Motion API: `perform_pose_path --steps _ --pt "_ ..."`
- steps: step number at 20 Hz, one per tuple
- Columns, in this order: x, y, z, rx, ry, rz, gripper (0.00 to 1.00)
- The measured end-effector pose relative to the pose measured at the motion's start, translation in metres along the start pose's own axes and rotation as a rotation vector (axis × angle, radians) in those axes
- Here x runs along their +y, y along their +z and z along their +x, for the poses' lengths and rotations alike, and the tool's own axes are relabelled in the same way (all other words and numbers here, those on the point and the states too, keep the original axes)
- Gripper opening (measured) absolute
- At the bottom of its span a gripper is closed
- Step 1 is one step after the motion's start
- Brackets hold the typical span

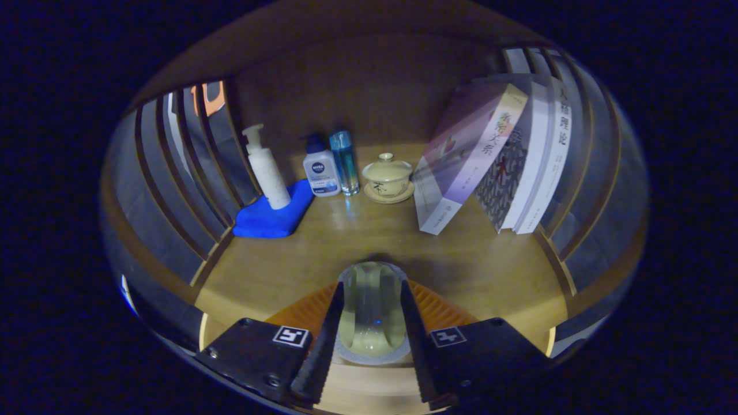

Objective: Pull open the drawer, take out the items inside it, and place them on the countertop above the cabinet.

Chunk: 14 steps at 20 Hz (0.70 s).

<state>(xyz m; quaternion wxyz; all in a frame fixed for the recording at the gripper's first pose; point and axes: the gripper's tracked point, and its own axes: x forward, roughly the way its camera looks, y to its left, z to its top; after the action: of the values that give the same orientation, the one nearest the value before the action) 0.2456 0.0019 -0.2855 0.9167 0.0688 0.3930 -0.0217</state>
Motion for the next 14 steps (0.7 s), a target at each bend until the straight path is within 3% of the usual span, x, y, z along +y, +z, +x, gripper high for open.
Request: perform_pose_path --steps 1,7,9,14 --pt "0.0 0.001 -0.01 -0.019 0.008 -0.006 0.68" --pt "0.019 -0.019 -0.081 -0.115 0.086 -0.046 0.68" --pt "0.024 -0.031 -0.101 -0.146 0.11 -0.061 0.87" --pt "0.03 -0.068 -0.151 -0.236 0.137 -0.072 0.85"
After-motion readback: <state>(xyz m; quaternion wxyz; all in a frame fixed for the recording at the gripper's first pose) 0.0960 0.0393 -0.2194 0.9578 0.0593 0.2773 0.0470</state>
